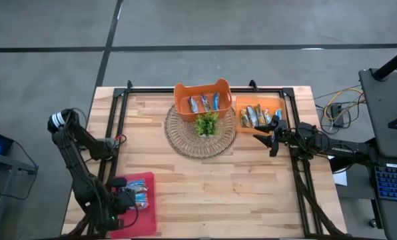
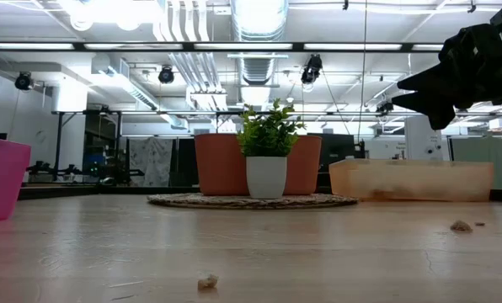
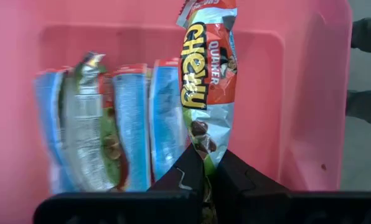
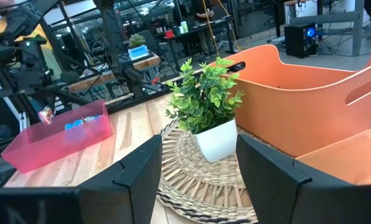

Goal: Pick and place Granola Bars by type
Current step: Put the red granola bar into the pink bin

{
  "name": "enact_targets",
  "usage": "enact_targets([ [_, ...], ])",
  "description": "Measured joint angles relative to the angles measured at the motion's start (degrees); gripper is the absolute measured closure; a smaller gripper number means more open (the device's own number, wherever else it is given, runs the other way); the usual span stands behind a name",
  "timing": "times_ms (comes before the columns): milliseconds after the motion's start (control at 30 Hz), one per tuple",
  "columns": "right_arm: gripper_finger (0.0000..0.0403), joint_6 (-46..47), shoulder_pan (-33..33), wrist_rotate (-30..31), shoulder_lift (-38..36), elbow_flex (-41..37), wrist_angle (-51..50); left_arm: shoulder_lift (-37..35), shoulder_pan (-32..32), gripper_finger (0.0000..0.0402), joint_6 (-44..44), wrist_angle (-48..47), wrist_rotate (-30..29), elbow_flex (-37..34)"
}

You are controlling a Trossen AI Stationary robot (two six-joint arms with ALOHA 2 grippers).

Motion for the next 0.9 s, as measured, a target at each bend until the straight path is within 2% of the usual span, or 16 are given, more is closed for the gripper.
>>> enact_targets([
  [267, 0.0207, -0.01, 0.01, 0.0, 0.0, 0.0, 0.0, 5.36, -0.31, 0.0401, 0.11, 3.04, 1.01, -0.02],
  [733, 0.0207, -0.01, 0.0, -0.01, 0.0, 0.0, 0.01, 13.03, -1.52, 0.0401, 0.48, 8.07, 6.4, -1.57],
  [900, 0.0207, 0.01, -0.01, -0.01, 0.0, 0.0, -0.01, 13.07, -1.0, 0.0397, 0.01, 12.51, 11.41, -4.0],
])
